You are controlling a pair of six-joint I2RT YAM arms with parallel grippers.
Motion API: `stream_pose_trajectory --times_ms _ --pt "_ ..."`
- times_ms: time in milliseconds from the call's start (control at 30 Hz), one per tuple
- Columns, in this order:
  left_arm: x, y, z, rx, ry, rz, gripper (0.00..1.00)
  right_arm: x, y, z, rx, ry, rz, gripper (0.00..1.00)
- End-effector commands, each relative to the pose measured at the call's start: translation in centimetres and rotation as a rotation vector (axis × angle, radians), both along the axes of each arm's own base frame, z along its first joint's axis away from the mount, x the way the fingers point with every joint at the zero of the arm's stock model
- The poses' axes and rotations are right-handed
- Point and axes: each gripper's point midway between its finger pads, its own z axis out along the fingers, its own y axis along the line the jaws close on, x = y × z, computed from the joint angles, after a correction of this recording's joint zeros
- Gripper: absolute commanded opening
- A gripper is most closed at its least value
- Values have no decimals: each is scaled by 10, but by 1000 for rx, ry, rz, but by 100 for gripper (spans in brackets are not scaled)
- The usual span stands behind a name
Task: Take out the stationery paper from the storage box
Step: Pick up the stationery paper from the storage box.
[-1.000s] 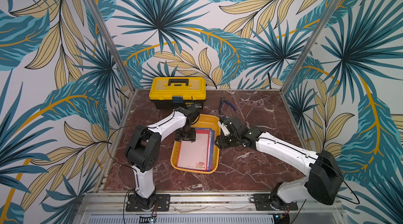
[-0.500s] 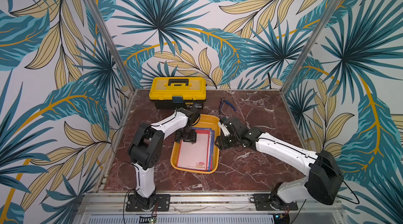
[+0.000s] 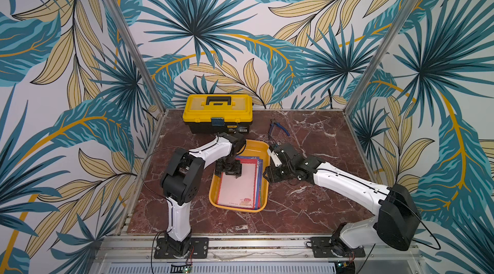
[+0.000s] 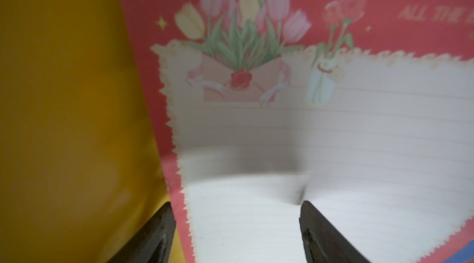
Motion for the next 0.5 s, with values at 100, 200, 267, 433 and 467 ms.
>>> stream_pose_trajectory --times_ms 100,200,267,433,467 --pt "8 -10 19 -58 -39 5 73 -3 -6 -2 -13 -5 -15 60" --pt "8 -16 23 -84 -38 -2 69 -4 -6 -5 -14 -1 -14 60" --pt "8 -19 22 -96 -33 -8 67 -4 -5 -6 -15 5 -11 60" --pt "7 -19 20 -92 -27 -10 65 -5 -3 -7 -10 11 -7 60" --pt "8 -17 20 -84 -33 -10 66 -5 -4 -7 -10 12 -8 60"
